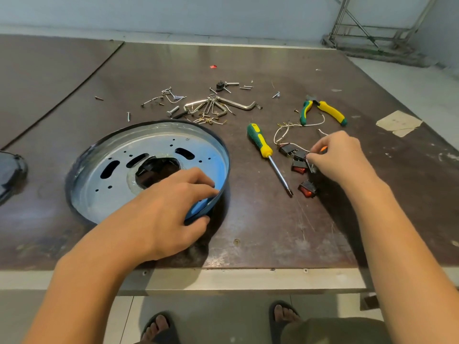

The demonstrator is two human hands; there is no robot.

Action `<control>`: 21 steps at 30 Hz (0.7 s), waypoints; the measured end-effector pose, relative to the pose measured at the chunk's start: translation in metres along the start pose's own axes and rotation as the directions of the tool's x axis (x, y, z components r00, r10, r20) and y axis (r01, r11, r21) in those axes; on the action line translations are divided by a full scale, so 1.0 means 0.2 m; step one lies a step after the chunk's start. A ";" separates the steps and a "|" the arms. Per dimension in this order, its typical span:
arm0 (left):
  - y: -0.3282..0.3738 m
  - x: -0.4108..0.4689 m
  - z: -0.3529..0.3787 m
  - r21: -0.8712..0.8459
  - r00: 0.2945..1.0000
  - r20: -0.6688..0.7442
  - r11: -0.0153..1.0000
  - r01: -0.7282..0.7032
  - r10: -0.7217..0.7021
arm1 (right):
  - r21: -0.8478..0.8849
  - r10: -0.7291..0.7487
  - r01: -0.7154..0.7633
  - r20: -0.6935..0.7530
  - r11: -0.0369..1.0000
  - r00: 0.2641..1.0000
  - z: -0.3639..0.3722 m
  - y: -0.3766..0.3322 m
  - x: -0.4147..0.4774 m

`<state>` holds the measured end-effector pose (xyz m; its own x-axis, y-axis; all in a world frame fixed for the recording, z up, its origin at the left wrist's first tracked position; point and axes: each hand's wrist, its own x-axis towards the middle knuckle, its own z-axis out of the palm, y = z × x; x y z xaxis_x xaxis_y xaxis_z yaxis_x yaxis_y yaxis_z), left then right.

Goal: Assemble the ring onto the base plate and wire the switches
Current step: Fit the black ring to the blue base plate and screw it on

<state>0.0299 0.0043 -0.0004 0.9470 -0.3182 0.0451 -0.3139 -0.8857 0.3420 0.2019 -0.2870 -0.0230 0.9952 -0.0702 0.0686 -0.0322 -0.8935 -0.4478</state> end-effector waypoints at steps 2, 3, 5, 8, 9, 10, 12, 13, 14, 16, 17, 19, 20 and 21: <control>0.01 0.00 0.00 -0.011 1.000 0.003 1.000 -0.017 0.017 | -0.018 0.023 -0.023 0.009 1.000 1.000 0.04 0.01 0.01; 0.01 0.00 0.00 -0.019 1.000 0.010 0.999 -0.030 0.030 | -0.015 0.042 -0.042 -0.005 0.999 0.999 0.05 0.02 0.01; 0.04 0.01 0.00 -0.040 0.998 0.029 0.997 -0.060 0.062 | -0.003 0.064 -0.064 -0.027 0.998 0.998 0.06 0.02 0.02; 0.10 0.02 0.01 -0.086 0.992 0.055 0.991 -0.107 0.112 | 0.003 0.071 -0.071 -0.021 0.997 0.997 0.06 0.02 0.03; 0.11 0.03 0.02 -0.091 0.991 0.058 0.989 -0.117 0.122 | 0.000 0.065 -0.065 -0.021 0.998 0.998 0.06 0.02 0.02; 0.12 0.04 0.02 -0.091 0.990 0.056 0.988 -0.124 0.129 | -0.006 0.056 -0.056 -0.024 0.998 0.998 0.06 0.02 0.02; 0.12 0.04 0.02 -0.089 0.990 0.044 0.988 -0.130 0.134 | -0.013 0.040 -0.041 -0.026 0.999 0.999 0.06 0.01 0.00; 0.12 0.04 0.02 -0.092 0.990 0.035 0.987 -0.130 0.134 | -0.017 0.038 -0.038 -0.025 0.999 0.999 0.06 0.00 0.00; 0.12 0.04 0.02 -0.093 0.991 0.028 0.987 -0.130 0.133 | -0.023 0.040 -0.040 -0.022 0.999 0.999 0.06 0.00 0.00; 0.13 0.04 0.02 -0.089 0.991 0.016 0.987 -0.133 0.135 | -0.046 0.051 -0.052 -0.020 0.998 0.999 0.06 -0.01 0.00; 0.13 0.04 0.02 -0.089 0.991 0.010 0.987 -0.131 0.132 | -0.059 0.055 -0.056 -0.024 0.997 0.998 0.06 0.00 0.00; 0.13 0.04 0.02 -0.088 0.992 -0.005 0.988 -0.123 0.123 | -0.081 0.041 -0.043 -0.024 0.996 0.999 0.05 0.00 0.01; 0.13 0.04 0.02 -0.088 0.993 -0.010 0.989 -0.120 0.119 | -0.089 0.020 -0.021 -0.012 0.996 1.000 0.05 0.00 0.01; 0.13 0.04 0.02 -0.091 0.993 -0.010 0.989 -0.116 0.115 | -0.089 -0.001 0.001 0.002 0.996 1.000 0.05 0.00 0.01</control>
<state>0.0283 -0.0227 0.0052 0.9050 -0.4149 0.0937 -0.4139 -0.8083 0.4186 0.2038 -0.2826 -0.0312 0.9954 -0.0682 0.0674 -0.0389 -0.9297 -0.3662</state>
